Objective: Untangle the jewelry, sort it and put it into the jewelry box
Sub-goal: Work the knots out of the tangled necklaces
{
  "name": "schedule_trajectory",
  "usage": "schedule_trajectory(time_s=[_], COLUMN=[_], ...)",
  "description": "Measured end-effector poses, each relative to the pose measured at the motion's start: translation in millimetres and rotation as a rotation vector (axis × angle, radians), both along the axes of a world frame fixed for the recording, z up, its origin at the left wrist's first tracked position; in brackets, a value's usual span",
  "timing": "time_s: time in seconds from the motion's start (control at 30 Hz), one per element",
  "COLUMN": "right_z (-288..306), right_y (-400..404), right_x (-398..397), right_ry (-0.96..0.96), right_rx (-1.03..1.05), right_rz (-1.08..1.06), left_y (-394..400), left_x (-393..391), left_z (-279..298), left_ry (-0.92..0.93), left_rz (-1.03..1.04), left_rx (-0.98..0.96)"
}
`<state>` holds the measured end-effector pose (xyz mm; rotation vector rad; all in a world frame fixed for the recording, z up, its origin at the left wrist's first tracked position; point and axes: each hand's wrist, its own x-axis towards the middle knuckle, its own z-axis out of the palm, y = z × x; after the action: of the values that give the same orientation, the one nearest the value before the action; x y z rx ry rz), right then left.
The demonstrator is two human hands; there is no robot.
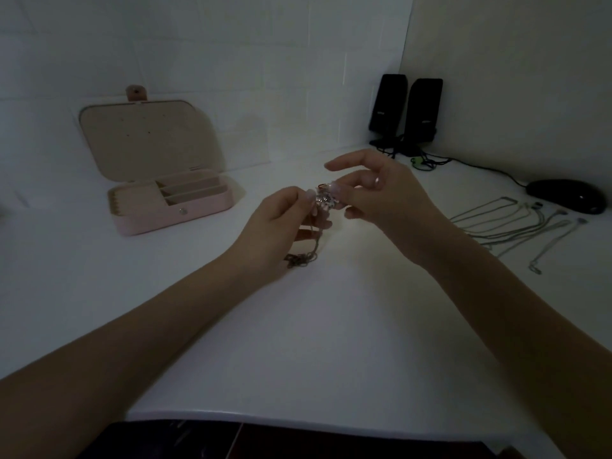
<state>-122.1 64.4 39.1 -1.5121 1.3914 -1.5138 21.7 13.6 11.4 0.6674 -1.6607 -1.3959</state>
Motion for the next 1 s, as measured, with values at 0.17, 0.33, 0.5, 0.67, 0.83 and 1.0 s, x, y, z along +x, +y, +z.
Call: schedule_trajectory(time_s=[0.17,0.33,0.5,0.67,0.83,1.0], right_z=[2.1,1.5,1.0,-0.1,1.1,1.0], right_y=[0.1,0.9,-0.6,-1.0,1.2,3.6], right_x=[-2.6,-1.2,0.6,3.1,0.3,1.8], right_ry=[-0.126,-0.030,0.107,0.016,-0.096,-0.196], right_rx=[0.014,-0.015,-0.052,-0.031,0.044,0.169], right_rz=[0.012,-0.043,-0.126,-0.068,0.083,0.271], left_y=[3.4,-1.4,-8.7,-10.5,-10.5,-16.9], left_x=[0.2,2.9,6.9,6.3,6.1,9.3], left_z=[1.0,-0.6,-4.2,0.1,-0.1,-0.2], left_ry=[-0.054,-0.084,-0.129,-0.046,0.046,0.010], left_rz=[-0.102,-0.046,0.155,0.145,0.074,0.095], left_rx=[-0.015,-0.125,-0.337,-0.280,-0.239,-0.301])
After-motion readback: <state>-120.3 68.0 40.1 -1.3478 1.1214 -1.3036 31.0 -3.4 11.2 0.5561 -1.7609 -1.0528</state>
